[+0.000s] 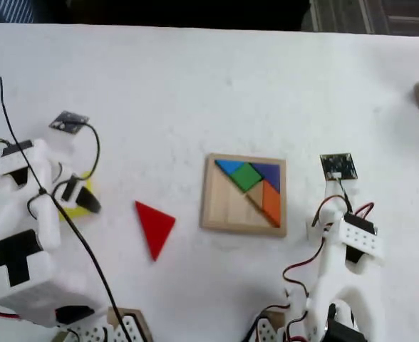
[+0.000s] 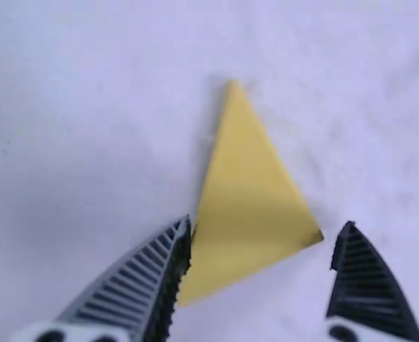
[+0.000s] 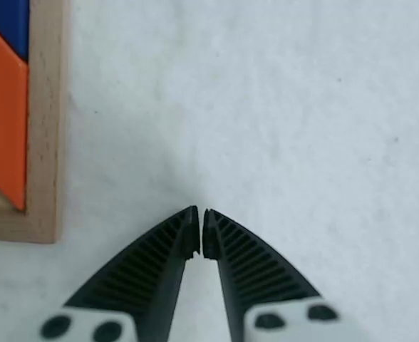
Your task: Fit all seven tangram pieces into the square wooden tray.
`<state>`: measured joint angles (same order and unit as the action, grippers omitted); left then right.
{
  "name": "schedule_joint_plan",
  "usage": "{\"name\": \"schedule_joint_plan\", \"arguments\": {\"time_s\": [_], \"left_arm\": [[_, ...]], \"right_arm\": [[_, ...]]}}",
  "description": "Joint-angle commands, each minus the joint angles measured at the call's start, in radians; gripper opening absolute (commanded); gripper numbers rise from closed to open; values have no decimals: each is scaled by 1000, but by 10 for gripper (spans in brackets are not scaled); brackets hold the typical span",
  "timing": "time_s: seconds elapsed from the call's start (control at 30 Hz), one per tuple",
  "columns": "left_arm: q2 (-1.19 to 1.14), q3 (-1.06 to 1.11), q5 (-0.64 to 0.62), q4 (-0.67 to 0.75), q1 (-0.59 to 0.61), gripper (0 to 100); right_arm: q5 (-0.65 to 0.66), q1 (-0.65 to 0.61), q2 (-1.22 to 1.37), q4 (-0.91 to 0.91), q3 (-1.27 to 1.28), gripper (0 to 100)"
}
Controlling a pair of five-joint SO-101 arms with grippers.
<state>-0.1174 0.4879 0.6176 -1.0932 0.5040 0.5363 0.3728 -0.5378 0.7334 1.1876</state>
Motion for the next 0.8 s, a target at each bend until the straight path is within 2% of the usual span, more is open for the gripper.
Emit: {"name": "schedule_joint_plan", "arguments": {"time_s": [0.0, 0.13, 0.27, 0.43, 0.6, 0.77], "left_arm": [[56, -14, -54, -12, 28, 312], [61, -18, -58, -6, 74, 312], [64, -20, -133, -5, 111, 315], [108, -75, -106, -15, 111, 313], [260, -55, -106, -132, 70, 313], [367, 58, -98, -114, 22, 316]], "right_arm": [[11, -8, -38, 12, -6, 19], [11, -8, -38, 12, -6, 19], [11, -8, -38, 12, -6, 19], [11, -8, -38, 12, -6, 19], [11, -8, -38, 12, -6, 19], [11, -8, -38, 12, -6, 19]]}}
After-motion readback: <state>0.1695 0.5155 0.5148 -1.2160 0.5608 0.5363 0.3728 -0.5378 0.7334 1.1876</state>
